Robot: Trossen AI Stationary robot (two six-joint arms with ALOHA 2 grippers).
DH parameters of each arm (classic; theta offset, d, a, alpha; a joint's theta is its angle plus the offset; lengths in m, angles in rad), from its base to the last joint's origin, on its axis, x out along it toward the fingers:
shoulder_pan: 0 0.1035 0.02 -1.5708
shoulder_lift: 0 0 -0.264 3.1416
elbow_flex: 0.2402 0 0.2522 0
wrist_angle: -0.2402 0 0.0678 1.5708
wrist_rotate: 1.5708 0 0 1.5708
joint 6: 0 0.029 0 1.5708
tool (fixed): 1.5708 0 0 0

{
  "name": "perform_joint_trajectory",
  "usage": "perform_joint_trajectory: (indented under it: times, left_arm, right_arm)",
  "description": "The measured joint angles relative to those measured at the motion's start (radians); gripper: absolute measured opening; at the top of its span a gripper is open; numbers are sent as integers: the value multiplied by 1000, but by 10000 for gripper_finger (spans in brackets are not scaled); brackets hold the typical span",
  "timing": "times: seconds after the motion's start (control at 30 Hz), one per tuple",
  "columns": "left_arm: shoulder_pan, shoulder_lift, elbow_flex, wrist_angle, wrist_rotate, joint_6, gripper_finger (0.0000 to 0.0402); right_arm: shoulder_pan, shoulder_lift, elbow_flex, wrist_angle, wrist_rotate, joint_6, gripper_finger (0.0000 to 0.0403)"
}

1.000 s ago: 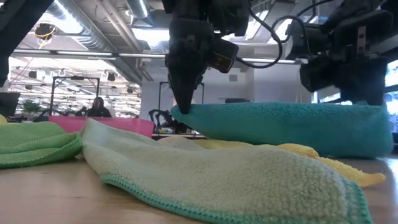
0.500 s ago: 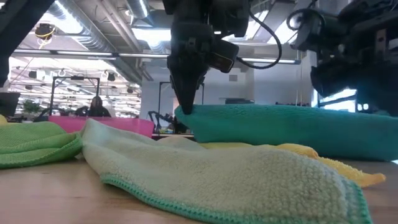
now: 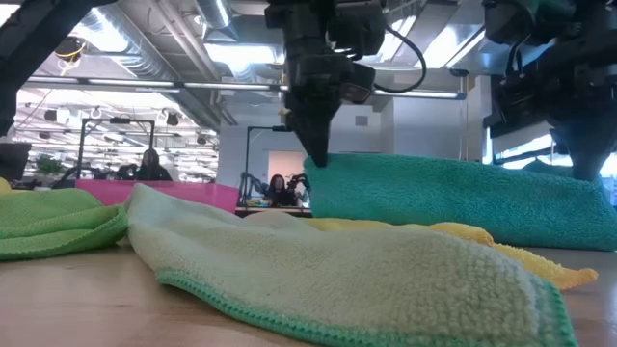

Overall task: Fold microfiber towels
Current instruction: Fold the blue microfiber towel

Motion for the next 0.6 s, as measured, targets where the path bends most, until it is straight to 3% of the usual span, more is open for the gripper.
perform_joint_trajectory:
  times: [0.6]
  left_arm:
    - [-42, 4, 0, 83, 19, 25, 0]
  right_arm:
    - [91, -1, 0, 100, 22, 173, 9]
